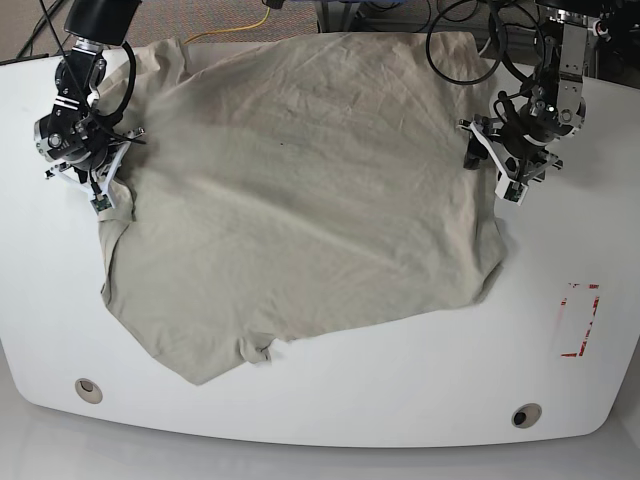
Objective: Layout the t-shirt on the table in an organized manner, then fold the t-shirt properly
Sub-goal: 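Pull the shirt shoulders apart with both grippers to stretch it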
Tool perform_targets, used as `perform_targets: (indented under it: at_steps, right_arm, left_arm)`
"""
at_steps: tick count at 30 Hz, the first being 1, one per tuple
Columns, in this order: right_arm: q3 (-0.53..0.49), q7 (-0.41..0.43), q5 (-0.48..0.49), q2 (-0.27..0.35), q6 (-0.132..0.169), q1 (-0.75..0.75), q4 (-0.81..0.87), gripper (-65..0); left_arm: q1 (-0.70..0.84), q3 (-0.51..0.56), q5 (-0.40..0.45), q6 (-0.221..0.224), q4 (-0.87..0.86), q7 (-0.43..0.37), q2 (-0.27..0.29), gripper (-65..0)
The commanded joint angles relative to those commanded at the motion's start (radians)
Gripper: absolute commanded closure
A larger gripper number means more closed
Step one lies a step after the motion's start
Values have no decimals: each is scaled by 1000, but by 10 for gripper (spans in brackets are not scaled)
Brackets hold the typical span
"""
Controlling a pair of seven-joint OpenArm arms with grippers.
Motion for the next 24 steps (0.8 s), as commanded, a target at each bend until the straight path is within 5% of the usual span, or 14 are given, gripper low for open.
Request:
perform_targets:
  at_steps: [19,24]
  right_arm:
    - [212,-2,-9,3,0,26,-34,-32]
    - [252,-2,-9,43,0,41,-98,-35]
  left_arm:
    - [-8,0,0,0,-54,-17,-61,-353]
    - [-9,-3,0,0,-54,-17,-72,-353]
